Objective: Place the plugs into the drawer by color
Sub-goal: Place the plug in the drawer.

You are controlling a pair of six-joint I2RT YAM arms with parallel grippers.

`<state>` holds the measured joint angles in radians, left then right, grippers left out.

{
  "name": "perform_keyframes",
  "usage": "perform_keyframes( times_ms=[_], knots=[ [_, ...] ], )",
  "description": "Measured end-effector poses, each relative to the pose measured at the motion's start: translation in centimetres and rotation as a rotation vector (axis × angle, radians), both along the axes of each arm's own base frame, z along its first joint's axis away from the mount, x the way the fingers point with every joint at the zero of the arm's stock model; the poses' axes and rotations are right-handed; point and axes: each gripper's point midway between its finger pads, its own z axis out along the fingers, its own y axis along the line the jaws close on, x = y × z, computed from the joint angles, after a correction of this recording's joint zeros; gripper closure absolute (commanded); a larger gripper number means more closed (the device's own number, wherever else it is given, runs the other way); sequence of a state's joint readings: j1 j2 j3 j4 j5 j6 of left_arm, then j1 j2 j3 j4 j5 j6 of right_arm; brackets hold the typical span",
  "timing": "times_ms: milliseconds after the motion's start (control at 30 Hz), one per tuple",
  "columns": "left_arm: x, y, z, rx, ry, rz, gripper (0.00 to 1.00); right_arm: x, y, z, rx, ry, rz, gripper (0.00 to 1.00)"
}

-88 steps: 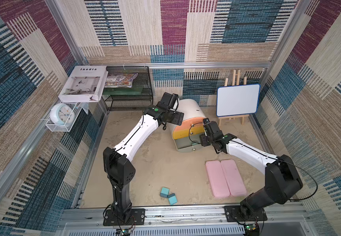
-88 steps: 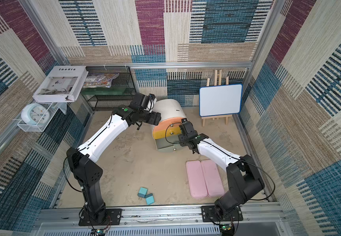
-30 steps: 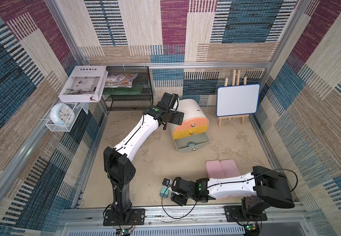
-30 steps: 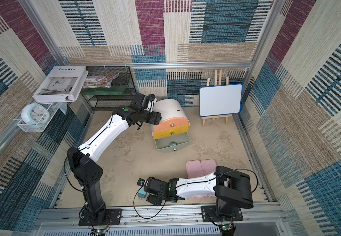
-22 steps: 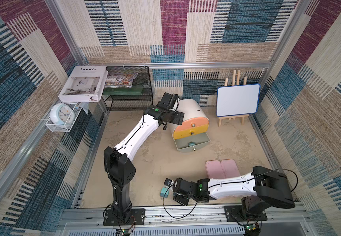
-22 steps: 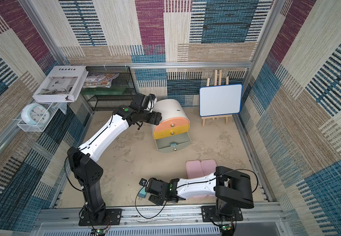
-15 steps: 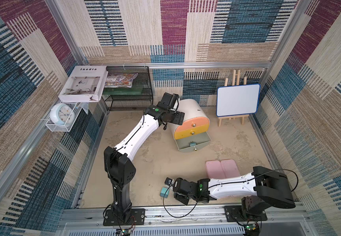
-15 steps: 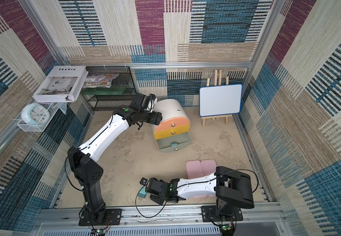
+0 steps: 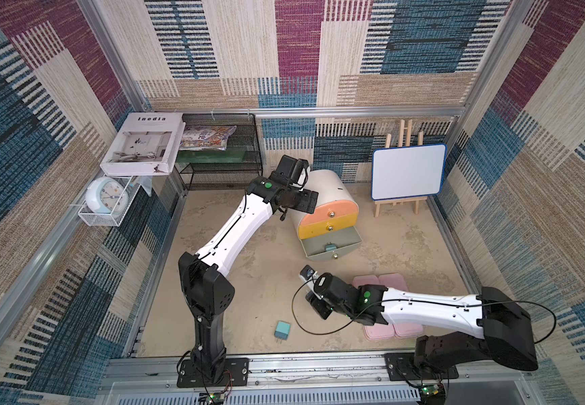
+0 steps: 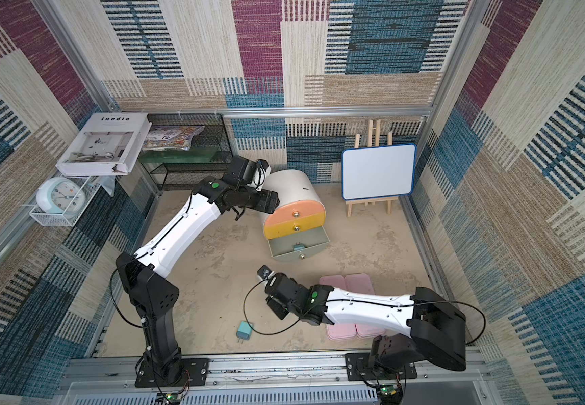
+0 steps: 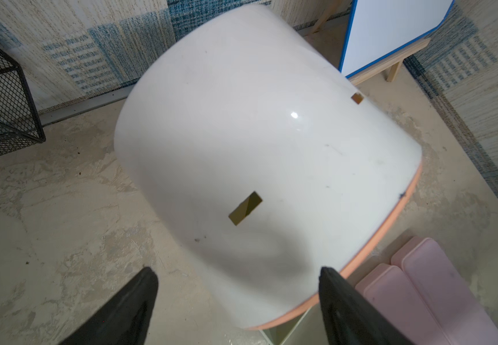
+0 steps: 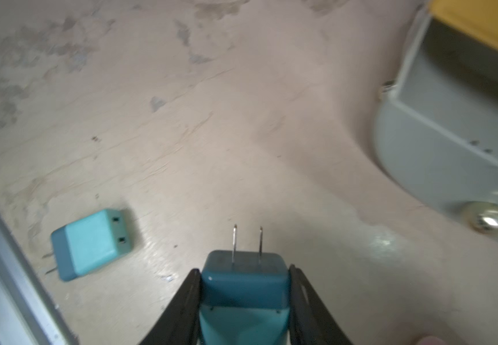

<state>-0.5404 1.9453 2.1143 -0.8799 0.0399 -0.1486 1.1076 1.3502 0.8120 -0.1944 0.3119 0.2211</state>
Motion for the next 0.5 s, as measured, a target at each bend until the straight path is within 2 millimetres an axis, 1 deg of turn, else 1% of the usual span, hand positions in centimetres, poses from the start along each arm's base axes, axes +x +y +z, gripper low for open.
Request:
perform_keyframes(
  times_ms=[100,200,267,367,500],
  knots=[
    [0.5,-0.5,1.0,-0.017,-0.014,-0.007,0.11,4.1,-2.6,2.7,0.037,-0.063,-0.118,0.66],
    [1.2,-0.9,1.0,-0.013,-0.01,-0.009,0.11,7.4,-5.1,5.2,0.06,-0.118,-0.214,0.66],
    [1.5,-1.1,0.5,-0.006,0.0,-0.01,0.11,9.2,-6.7,6.3,0.062,-0.144,-0.263,0.65],
    [1.7,-1.3,-0.5,0.002,0.024,-0.016,0.11,11.5,-9.0,7.0,0.045,-0.169,-0.331,0.65],
    [1.6,-1.5,-1.3,0.003,0.044,-0.027,0.12,13.7,-11.6,6.6,0.014,-0.169,-0.409,0.65]
  ],
)
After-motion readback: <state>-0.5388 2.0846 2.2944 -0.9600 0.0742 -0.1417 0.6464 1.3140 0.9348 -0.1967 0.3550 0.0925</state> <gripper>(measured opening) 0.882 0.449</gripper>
